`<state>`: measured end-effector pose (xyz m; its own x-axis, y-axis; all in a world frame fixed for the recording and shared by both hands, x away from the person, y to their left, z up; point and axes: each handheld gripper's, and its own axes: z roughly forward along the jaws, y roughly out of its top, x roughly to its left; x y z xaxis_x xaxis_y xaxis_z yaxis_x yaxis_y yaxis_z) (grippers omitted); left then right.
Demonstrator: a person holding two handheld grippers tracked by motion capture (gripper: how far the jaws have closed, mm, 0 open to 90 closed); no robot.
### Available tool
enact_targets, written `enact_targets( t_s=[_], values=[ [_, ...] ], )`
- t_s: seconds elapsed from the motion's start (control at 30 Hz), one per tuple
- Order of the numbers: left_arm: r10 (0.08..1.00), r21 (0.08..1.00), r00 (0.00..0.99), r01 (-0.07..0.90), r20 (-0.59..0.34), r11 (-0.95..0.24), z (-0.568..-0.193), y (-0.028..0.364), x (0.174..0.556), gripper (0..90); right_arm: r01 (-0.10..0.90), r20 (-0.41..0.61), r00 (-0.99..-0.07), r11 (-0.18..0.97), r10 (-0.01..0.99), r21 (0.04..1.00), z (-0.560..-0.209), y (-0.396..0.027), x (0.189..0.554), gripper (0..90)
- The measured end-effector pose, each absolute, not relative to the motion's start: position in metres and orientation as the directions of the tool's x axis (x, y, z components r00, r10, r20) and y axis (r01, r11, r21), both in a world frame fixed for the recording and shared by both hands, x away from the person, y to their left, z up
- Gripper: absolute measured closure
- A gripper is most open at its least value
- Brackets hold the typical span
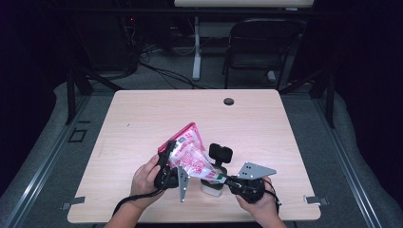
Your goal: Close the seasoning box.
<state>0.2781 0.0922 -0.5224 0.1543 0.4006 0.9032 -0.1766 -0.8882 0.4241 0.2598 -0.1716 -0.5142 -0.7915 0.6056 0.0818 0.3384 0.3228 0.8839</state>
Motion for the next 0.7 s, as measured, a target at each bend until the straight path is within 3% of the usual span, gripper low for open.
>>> enact_targets(
  t_s=[0.7],
  values=[
    [0.381, 0.4, 0.129, -0.189, 0.915, -0.897, -0.5203, 0.0922, 0.2764, 63.7, 0.345, 0.084, -0.791, 0.329, 0.606, 0.879, -0.5154, -0.1708, 0.2599, 90.0]
  ],
)
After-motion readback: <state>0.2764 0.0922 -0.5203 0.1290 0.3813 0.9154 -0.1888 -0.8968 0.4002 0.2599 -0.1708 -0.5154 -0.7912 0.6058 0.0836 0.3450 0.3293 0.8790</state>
